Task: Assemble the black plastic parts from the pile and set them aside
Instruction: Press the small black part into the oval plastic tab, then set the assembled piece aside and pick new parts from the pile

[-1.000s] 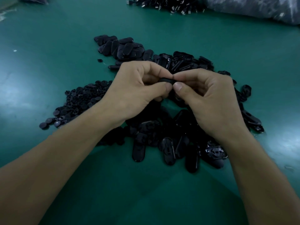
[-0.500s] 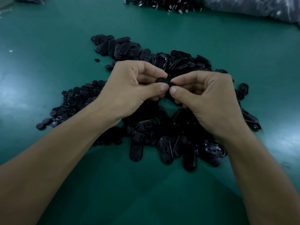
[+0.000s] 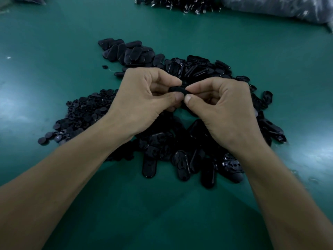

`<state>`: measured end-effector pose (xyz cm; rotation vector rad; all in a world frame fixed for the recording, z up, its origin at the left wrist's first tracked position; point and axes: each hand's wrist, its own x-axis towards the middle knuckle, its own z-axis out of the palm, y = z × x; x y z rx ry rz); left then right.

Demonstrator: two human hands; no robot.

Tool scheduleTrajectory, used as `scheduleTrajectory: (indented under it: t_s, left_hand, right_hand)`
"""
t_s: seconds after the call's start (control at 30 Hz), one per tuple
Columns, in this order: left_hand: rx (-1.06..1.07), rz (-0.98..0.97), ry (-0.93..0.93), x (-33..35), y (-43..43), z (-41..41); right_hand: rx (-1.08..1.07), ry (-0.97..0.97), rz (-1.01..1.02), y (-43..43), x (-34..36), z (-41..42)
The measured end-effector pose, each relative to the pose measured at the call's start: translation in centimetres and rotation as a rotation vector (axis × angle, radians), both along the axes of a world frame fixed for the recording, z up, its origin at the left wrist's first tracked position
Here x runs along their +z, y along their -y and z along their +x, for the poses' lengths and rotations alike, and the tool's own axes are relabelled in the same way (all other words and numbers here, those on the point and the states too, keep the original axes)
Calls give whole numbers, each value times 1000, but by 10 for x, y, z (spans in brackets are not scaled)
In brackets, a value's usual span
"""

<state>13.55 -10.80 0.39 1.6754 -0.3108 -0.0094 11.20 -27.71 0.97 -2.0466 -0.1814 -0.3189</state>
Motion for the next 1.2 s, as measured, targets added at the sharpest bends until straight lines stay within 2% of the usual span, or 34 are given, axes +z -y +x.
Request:
scheduleTrajectory:
  t_s: [0.3,0.47,0.8,1.0,1.2]
  left_hand:
    - [-7,67,4,1,-3,2]
    - [36,171,67,0,-2,1]
    - [91,230,121,3,-7,3]
    - [144,378,177,1,-8,5]
    - [359,247,125,3,-28,35]
  right_hand:
    - [4,-7,-16,2,-1,-1]
    - [24,0,-35,3,-1,-1]
    - [-4,18,36,1,-1,-3]
    - [-74,72,-101,0,-2,-4]
    - [-197,64,-371,9,-5,-4]
